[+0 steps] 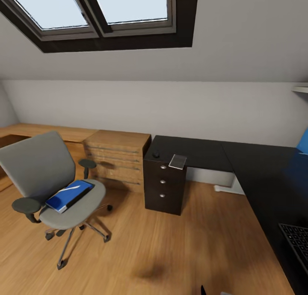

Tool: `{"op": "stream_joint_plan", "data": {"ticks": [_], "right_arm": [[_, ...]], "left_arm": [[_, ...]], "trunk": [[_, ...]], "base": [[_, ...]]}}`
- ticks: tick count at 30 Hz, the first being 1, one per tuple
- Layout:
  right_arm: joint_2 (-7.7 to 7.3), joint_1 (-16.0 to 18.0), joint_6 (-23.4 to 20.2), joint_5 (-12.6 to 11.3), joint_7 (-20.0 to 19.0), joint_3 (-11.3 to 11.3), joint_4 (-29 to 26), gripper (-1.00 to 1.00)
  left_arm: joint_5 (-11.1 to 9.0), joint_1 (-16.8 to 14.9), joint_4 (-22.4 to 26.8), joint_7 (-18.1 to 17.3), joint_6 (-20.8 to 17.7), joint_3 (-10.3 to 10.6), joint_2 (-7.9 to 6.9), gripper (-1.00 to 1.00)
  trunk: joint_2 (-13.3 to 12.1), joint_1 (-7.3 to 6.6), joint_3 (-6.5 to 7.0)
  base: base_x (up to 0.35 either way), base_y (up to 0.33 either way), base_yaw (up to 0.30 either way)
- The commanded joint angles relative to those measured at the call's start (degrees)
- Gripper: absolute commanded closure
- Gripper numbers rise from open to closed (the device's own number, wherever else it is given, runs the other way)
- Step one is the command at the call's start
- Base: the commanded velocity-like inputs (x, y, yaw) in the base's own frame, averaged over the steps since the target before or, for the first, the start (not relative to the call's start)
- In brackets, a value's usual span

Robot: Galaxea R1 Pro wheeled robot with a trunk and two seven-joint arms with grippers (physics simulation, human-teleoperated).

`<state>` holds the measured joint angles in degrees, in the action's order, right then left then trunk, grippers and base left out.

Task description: In the bedroom, organize the workspace by keeping the computer under the desk, ensuring the monitor is on the desk, placing the keyboard on the desk next to the monitor, placing the mouse on the desk next to the keyboard, moving the folder from the swivel chair onto the desk next to the mouse, stacking the notebook on top of the folder with the pen on top of the notebook, and positioning the swivel chair next to the desk.

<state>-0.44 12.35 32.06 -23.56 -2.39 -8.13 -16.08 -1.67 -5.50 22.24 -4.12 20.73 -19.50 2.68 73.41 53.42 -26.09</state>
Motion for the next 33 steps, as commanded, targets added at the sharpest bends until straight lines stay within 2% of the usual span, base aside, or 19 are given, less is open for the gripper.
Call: {"op": "stream_joint_plan", "data": {"ticks": [1, 3, 16, 33], "right_arm": [[-0.05, 0.0, 0.2, -0.6, -0.2, -0.3, 0.0, -1.00], [-0.07, 0.0, 0.2, -0.6, -0.2, -0.4, 0.1, -1.00], [-0.08, 0.0, 0.2, -0.6, -0.2, -0.4, 0.1, -1.00], [-0.08, 0.0, 0.2, -0.5, -0.2, -0.4, 0.1, -1.00]], "left_arm": [[-0.2, 0.0, 0.0, -0.4, 0.1, -0.4, 0.05, -1.00], [-0.2, 0.0, 0.0, -0.4, 0.1, -0.4, 0.05, -1.00], [-0.2, 0.0, 0.0, -0.5, 0.1, -0.4, 0.05, -1.00], [-0.2, 0.0, 0.0, -0.5, 0.0, -0.4, -0.04, -1.00]], "trunk": [[0.0, 0.03, -0.05], [0.0, 0.03, -0.05], [-5.2, -2.83, 2.29], [-12.0, -6.56, 5.35]], "base": [[0.286, -0.212, 0.025], [0.275, -0.212, 0.016], [0.225, -0.210, 0.002], [0.276, 0.008, 0.000]]}}
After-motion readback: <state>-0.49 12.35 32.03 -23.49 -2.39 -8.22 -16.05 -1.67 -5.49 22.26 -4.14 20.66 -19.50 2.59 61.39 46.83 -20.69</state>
